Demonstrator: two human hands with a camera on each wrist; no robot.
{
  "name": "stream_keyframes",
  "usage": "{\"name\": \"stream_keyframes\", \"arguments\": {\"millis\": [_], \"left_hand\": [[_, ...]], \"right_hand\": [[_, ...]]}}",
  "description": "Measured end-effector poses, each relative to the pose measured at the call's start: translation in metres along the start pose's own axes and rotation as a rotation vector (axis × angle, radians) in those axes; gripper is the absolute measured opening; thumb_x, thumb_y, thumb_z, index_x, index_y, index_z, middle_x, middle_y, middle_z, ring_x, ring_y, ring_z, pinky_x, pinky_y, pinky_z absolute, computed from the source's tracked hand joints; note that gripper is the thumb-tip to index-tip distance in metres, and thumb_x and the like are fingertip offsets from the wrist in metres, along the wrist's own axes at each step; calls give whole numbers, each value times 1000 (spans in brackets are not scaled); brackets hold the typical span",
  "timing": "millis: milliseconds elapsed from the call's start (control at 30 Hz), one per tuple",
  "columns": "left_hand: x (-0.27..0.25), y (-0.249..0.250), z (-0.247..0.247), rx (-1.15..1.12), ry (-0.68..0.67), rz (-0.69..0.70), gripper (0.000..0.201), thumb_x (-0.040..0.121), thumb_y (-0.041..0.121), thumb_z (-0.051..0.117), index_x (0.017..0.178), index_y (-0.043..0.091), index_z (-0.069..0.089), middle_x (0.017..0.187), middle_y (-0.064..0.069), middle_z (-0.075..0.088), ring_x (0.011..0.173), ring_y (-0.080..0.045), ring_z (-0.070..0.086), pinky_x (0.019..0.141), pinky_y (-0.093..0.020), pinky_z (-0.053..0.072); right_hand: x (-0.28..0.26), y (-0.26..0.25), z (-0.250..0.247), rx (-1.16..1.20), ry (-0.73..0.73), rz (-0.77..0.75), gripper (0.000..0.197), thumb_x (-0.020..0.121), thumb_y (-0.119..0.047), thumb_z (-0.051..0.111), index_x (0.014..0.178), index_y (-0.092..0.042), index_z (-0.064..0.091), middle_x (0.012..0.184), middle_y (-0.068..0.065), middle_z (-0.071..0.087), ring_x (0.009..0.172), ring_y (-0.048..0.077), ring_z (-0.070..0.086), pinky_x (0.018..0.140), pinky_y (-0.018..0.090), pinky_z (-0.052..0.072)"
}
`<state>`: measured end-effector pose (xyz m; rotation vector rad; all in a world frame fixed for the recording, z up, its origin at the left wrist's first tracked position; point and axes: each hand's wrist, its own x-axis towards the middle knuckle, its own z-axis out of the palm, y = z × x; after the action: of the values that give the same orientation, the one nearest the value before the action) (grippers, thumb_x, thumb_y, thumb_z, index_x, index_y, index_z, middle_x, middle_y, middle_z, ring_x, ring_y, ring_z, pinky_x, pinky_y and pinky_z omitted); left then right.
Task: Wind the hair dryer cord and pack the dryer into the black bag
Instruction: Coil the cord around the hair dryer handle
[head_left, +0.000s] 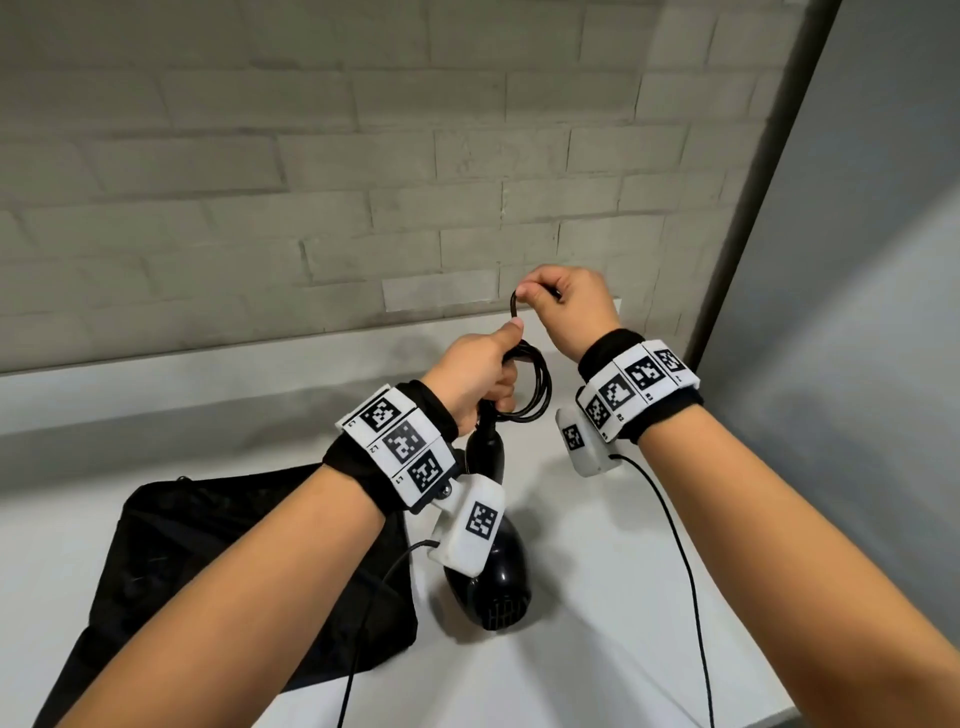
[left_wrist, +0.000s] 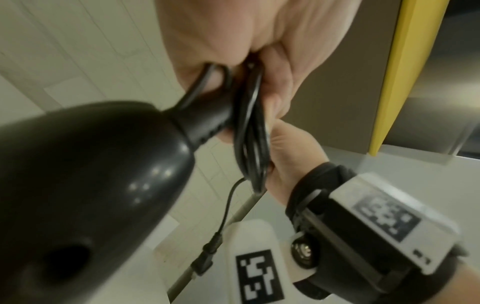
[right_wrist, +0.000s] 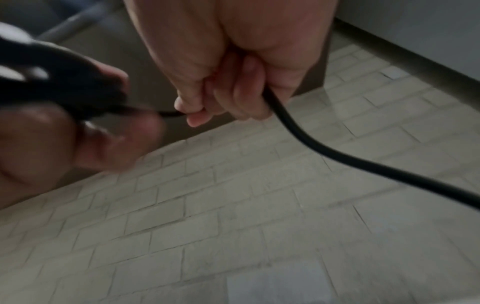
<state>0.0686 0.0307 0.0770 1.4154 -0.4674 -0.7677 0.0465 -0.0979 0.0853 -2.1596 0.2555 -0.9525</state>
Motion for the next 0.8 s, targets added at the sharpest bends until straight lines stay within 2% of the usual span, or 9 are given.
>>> {"name": "stream_keyframes", "arguments": {"millis": [33,133,233,300,367,533,633,700,800], "left_hand": [[0,0,1,9,5,-4,38,98,36,38,67,14,39,32,9,21,26,-5,15,35,-14,20],[4,1,1,10,73,10,42,99,39,35,72,8,46,28,11,23,25,-5,18,34,-12,21],[9,4,-6,-70,175,35,41,99,39,35,72,10,44,27,11,27,23,-4,20,33,-12,23],[12,8,-12,-123,238,60,40,99,37,36,70,11,45,31,9,30,22,-4,22,33,-12,25],[14,12,-16,-139,264,73,40,97,38,40,66,12,44,35,7,30,23,-4,23,33,-13,26],[18,8,-20,-51,205,46,34,90,35,53,62,16,47,49,2,31,25,-6,24,34,-14,26],[16,9,-22,-131,215,36,33,91,32,49,63,16,42,34,8,27,24,-6,21,33,-15,23],[14,14,-24,-169,237,44,34,92,32,48,63,16,40,29,11,25,23,-6,19,34,-15,21],[11,21,-31,-254,274,66,33,93,30,48,64,16,39,28,11,27,23,-5,17,34,-12,19]], "right_hand": [[0,-3,-1,-14,8,-12,15,84,-9,57,82,0,69,73,4,62,66,13,53,56,5,36],[-4,-11,-2,-1,49,-48,14,84,-10,57,79,-2,68,70,7,60,56,10,46,54,9,35],[-13,-17,0,57,34,-81,12,83,-10,59,76,-4,65,64,11,59,59,11,48,55,16,37],[-21,-18,5,127,-65,-69,9,83,-6,59,76,-3,65,61,-1,58,56,-2,49,59,12,39],[-29,-15,12,206,-159,-53,7,82,-1,60,79,1,65,64,-8,58,57,-7,53,64,9,42],[-34,-7,23,263,-220,-37,5,80,4,60,82,4,64,68,-10,59,59,-12,55,68,5,43],[-34,-2,21,177,-206,-90,10,82,-7,59,77,-15,58,65,-13,55,54,-8,50,59,6,39],[-34,7,18,121,-186,-85,12,85,-7,57,77,-14,50,59,-12,48,50,-6,47,53,6,35],[-34,30,14,84,-215,16,13,87,-3,53,80,-10,45,61,-8,44,50,-4,45,54,6,35]]}}
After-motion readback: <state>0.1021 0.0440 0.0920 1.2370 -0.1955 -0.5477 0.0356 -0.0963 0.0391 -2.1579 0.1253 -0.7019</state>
